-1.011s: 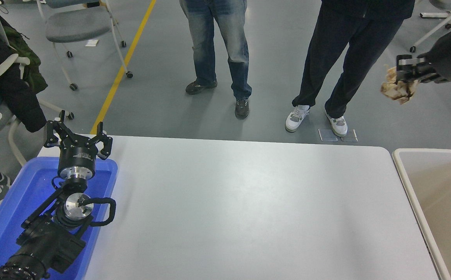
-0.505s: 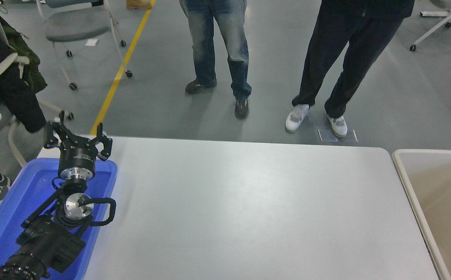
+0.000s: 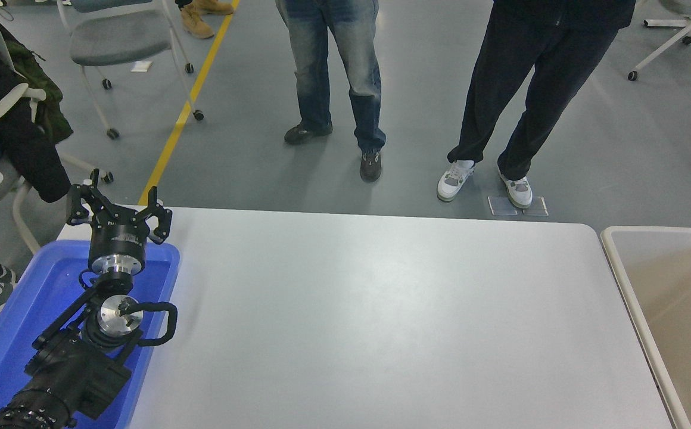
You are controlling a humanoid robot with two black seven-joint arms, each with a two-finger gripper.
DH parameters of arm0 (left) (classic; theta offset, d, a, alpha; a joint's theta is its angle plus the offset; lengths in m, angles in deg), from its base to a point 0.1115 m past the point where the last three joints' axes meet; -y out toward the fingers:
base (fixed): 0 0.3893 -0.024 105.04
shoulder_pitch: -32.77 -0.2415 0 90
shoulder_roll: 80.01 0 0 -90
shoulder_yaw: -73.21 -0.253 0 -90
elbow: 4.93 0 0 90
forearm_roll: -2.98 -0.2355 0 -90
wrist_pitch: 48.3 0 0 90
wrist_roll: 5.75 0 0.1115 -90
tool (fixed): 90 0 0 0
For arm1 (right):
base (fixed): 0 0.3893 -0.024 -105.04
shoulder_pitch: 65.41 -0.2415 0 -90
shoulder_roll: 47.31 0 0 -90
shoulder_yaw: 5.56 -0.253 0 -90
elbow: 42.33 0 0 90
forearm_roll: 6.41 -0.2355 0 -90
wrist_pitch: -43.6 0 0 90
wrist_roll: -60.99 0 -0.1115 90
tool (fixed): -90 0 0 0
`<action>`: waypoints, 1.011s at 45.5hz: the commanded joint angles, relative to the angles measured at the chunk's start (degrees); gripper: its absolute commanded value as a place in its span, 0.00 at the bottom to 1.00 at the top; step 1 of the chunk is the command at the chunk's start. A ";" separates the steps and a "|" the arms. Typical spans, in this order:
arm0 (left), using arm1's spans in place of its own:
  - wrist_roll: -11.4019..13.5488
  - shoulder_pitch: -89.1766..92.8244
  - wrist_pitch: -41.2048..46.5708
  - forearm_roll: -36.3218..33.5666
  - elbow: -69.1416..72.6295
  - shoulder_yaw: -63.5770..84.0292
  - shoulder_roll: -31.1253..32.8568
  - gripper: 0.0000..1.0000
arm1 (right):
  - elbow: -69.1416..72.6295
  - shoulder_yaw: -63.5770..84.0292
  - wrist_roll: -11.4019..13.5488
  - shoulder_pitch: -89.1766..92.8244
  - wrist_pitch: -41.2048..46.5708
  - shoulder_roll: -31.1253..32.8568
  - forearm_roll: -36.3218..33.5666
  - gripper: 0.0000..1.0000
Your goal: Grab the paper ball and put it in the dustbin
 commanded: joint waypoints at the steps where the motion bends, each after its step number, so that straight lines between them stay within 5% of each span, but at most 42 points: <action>1: 0.00 -0.01 0.00 0.00 0.01 0.00 0.00 0.99 | -6.95 -9.53 -2.08 10.16 6.67 -2.72 -0.20 0.00; 28: 0.00 -0.01 0.00 0.00 0.01 0.00 0.00 0.99 | -7.04 -13.06 -4.19 19.84 5.97 -9.57 -0.20 0.00; 29: 0.00 -0.01 0.00 0.00 0.01 0.00 0.00 0.99 | -7.04 -13.06 -4.19 19.84 5.88 -9.66 -0.20 0.24; 37: 0.00 -0.01 0.00 0.00 0.01 0.00 0.00 0.99 | -7.04 -13.23 -4.28 19.84 6.06 -9.92 -0.20 0.95; 46: 0.00 -0.01 0.00 0.00 0.01 0.00 0.00 0.99 | -6.95 -13.06 -4.28 19.84 6.32 -10.45 -0.20 1.00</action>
